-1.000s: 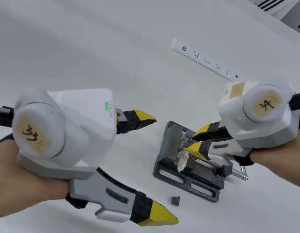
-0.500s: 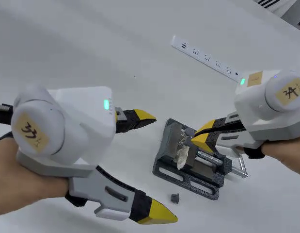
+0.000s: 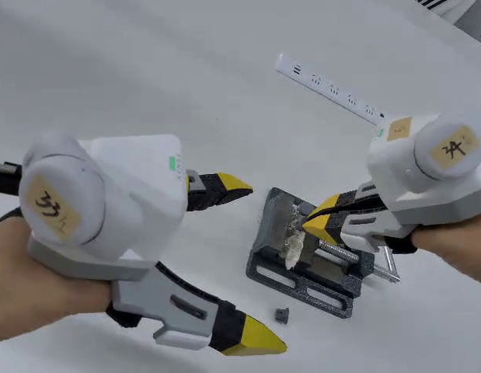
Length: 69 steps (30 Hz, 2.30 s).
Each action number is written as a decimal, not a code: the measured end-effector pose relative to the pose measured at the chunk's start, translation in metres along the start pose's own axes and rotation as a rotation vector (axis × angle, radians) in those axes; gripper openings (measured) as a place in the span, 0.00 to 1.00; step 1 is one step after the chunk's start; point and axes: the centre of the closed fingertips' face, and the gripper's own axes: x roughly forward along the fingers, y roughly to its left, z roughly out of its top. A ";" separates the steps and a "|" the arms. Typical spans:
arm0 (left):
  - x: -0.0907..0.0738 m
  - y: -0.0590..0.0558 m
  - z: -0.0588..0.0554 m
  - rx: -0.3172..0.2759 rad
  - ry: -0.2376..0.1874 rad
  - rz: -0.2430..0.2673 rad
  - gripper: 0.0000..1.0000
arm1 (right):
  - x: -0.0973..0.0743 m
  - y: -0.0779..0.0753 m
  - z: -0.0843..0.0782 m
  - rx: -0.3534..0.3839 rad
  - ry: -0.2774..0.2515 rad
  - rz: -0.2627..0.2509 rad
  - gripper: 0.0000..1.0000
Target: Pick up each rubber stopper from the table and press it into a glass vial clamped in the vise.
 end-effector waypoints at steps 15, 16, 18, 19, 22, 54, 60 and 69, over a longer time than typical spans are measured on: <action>0.001 0.001 0.001 -0.004 -0.008 -0.002 0.90 | 0.001 0.001 0.001 0.001 0.032 0.023 0.00; 0.001 0.001 0.001 -0.006 -0.011 -0.002 0.90 | 0.002 0.001 0.001 -0.010 0.040 0.023 0.00; 0.001 0.001 0.002 -0.004 -0.013 -0.001 0.90 | 0.002 0.001 0.001 -0.014 0.047 0.028 0.01; 0.001 0.000 0.002 -0.004 -0.013 -0.001 0.90 | 0.002 0.001 0.001 -0.011 0.048 0.032 0.01; 0.001 0.000 0.001 -0.002 -0.012 -0.001 0.90 | 0.002 0.000 0.001 -0.006 0.049 0.040 0.01; -0.003 0.002 0.000 -0.010 -0.021 0.014 0.90 | 0.006 0.003 0.001 -0.032 0.105 0.037 0.00; -0.002 0.001 0.000 -0.006 -0.021 0.013 0.90 | 0.006 0.004 0.001 -0.025 0.094 0.028 0.00; 0.002 -0.003 0.002 0.001 -0.014 0.000 0.90 | 0.006 0.002 0.001 -0.029 0.093 0.027 0.00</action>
